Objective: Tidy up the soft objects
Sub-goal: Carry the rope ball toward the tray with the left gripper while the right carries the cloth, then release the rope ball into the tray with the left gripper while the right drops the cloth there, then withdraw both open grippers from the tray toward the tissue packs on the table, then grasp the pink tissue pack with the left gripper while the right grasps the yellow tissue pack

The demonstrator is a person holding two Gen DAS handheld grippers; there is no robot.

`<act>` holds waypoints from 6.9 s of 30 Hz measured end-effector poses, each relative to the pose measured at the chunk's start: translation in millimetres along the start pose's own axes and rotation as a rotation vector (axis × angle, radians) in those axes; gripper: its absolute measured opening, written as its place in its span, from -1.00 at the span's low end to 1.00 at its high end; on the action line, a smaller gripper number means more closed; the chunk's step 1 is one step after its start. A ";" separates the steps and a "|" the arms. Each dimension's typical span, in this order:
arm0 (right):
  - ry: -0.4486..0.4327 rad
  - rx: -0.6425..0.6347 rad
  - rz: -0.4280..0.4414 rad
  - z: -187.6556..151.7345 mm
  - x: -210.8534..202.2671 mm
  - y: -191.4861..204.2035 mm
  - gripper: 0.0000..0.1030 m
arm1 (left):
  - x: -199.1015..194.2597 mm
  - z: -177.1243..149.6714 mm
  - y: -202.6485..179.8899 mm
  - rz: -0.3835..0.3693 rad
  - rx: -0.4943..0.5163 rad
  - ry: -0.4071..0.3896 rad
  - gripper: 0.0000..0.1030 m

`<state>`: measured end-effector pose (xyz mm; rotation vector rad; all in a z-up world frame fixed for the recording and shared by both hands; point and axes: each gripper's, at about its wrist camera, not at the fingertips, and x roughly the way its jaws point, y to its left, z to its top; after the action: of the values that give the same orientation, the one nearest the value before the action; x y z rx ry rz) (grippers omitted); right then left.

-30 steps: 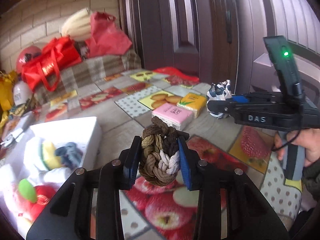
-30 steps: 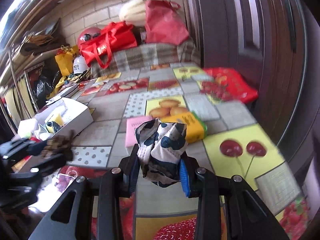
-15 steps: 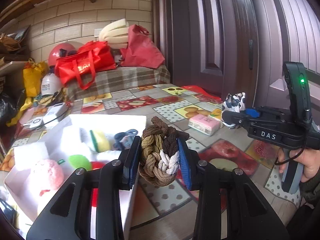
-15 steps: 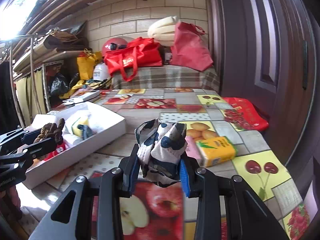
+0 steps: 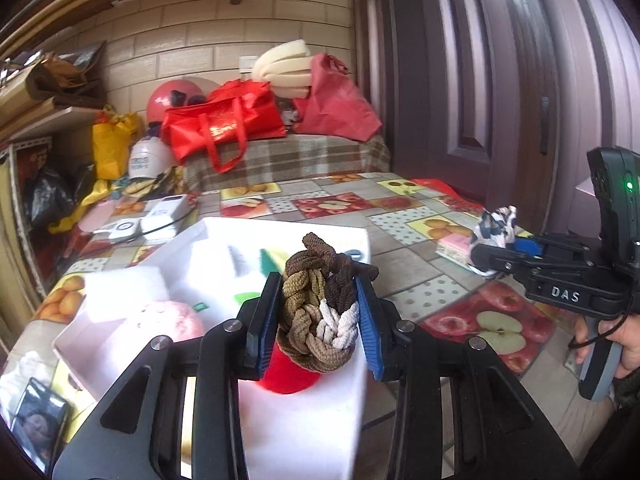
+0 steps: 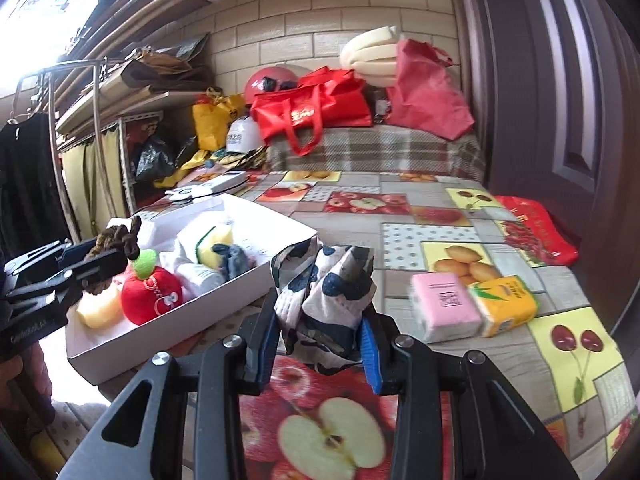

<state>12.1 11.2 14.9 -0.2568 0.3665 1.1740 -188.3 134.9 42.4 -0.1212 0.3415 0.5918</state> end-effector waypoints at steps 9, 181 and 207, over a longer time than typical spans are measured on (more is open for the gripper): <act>0.004 -0.068 0.069 3.2 12.8 35.4 -0.29 | -2.5 -4.5 35.9 0.074 -0.063 0.003 -0.31; 0.166 0.154 -0.314 -5.3 7.4 -157.2 0.99 | 103.4 15.4 -126.5 -0.269 0.188 0.247 0.99; 0.352 0.149 -0.137 4.7 73.5 -162.0 0.87 | 148.3 27.1 -146.1 -0.234 0.061 0.326 0.99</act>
<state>188.2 15.7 -9.9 -0.3538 0.7311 0.9599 16.9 98.0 18.2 -0.1970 0.6512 0.3285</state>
